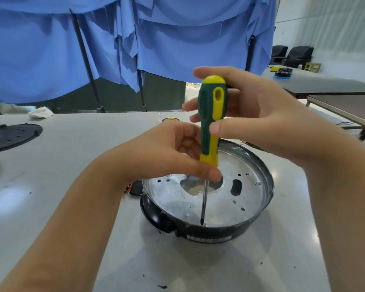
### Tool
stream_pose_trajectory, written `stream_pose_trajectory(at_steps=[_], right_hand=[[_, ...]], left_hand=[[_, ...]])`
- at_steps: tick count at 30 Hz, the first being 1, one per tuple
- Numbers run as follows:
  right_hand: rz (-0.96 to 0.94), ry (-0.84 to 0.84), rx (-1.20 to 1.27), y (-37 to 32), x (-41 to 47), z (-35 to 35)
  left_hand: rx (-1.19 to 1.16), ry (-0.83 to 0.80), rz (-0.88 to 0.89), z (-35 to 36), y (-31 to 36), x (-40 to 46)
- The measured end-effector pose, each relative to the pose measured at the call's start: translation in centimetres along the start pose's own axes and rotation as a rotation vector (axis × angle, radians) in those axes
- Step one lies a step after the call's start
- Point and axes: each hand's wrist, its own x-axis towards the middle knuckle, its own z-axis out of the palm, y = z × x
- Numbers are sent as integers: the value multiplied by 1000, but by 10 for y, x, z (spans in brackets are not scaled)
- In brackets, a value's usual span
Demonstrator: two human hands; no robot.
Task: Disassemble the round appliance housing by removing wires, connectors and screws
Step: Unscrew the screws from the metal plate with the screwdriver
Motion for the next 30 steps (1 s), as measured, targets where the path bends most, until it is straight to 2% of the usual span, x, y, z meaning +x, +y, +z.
stream_pose_trajectory(at_steps=[2, 6, 14, 19, 22, 30], right_hand=[[8, 16, -100, 1, 3, 3], [5, 95, -208, 3, 6, 5], [1, 12, 17, 2, 1, 0], [-19, 56, -109, 4, 3, 4], [-16, 119, -191, 5, 5, 6], [-53, 184, -172, 4, 5, 5]], left_hand=[[62, 71, 14, 5, 1, 3], [70, 49, 13, 10, 3, 6], [-82, -87, -18, 2, 2, -1], [-11, 42, 22, 6, 1, 3], [-15, 57, 59, 7, 0, 4], [-80, 88, 94, 3, 3, 2]])
